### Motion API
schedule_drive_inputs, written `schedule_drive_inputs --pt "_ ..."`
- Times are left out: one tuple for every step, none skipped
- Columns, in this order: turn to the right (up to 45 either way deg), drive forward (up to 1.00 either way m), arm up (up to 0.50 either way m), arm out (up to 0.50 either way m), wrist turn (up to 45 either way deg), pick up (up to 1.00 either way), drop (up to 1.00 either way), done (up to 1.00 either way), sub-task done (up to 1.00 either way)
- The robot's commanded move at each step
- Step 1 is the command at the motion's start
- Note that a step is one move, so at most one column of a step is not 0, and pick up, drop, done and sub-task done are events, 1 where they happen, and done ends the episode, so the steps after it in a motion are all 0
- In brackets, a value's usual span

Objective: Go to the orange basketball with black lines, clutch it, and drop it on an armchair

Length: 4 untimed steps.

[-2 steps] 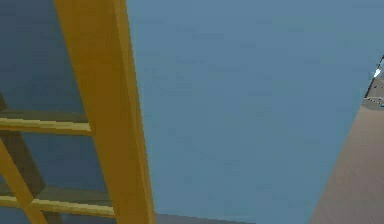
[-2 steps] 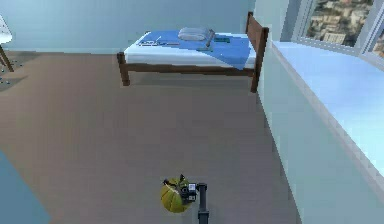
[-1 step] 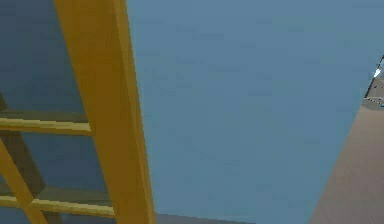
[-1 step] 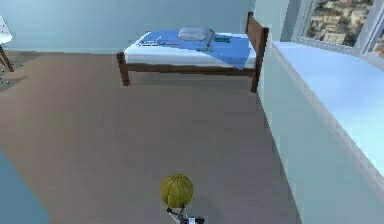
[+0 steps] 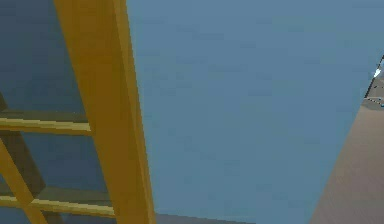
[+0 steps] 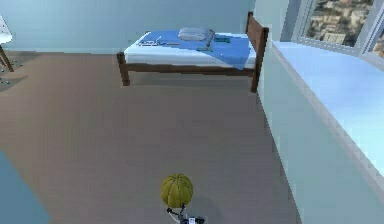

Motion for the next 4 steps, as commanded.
schedule_drive_inputs --pt "0.0 0.00 0.10 0.00 0.0 0.00 0.00 0.00 0.00" --pt "0.0 0.00 0.50 0.00 0.0 0.00 0.00 0.00 0.00" --pt "0.0 0.00 0.40 0.00 0.0 0.00 0.00 0.00 0.00" --pt "0.0 0.00 0.00 0.00 -45.0 0.00 0.00 0.00 0.00"
